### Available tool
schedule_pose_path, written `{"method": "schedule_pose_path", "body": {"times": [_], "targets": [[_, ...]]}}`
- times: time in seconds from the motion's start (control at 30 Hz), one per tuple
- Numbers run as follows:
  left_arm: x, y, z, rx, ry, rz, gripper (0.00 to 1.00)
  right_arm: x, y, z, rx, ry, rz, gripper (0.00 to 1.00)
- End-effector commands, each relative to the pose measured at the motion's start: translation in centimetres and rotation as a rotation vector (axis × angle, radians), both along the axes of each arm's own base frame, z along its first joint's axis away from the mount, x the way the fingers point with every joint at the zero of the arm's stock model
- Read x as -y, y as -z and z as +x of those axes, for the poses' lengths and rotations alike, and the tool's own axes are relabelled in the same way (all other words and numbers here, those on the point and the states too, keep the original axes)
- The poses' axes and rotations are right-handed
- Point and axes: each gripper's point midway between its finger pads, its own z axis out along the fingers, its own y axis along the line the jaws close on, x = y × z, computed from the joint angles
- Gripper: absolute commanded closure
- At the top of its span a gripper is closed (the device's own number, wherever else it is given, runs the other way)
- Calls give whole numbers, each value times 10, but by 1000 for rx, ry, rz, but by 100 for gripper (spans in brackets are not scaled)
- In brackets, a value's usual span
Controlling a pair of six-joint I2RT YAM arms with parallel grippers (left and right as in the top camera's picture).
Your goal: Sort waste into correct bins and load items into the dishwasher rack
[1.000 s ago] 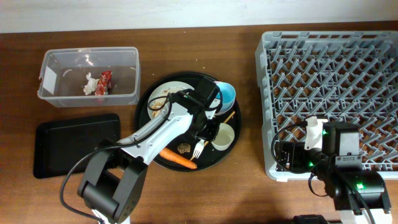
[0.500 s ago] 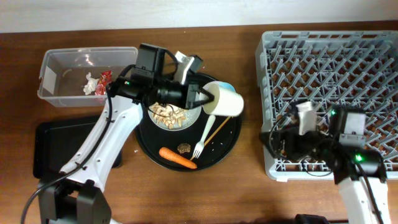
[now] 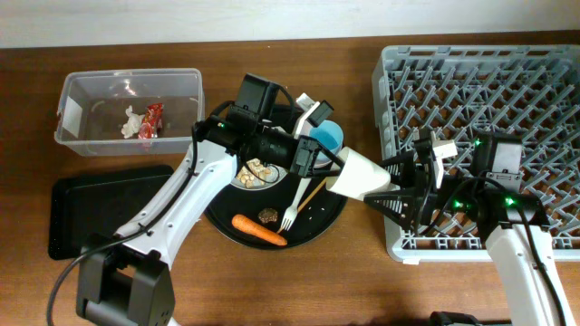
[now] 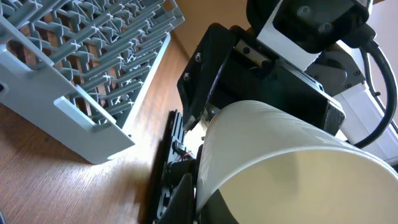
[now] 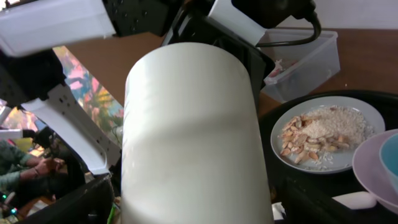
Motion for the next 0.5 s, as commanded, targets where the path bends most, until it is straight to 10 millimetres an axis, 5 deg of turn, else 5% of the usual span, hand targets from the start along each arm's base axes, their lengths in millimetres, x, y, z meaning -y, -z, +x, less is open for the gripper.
{"method": "schedule_pose_path", "body": {"times": [0.0,0.1,0.17,0.33,0.4,0.47], "targets": [[2,-4,-3,-8,21,-24,100,-1,-9,-2,26,-21,25,25],[2,-3,-2,-5,16,-17,91,-1,-9,-2,25,-21,25,29],[1,9,7,24,-36,50,57,0,-9,-2,25,-20,24,34],[-15,50,32,65,-195,291,52,11,21,21,-122,141,-122,49],[-55,83,51,63,-341,528,52,30,40,39,-219,315,-263,54],[-137,102,67,25,-538,796,52,74,41,47,-275,564,-532,54]]}}
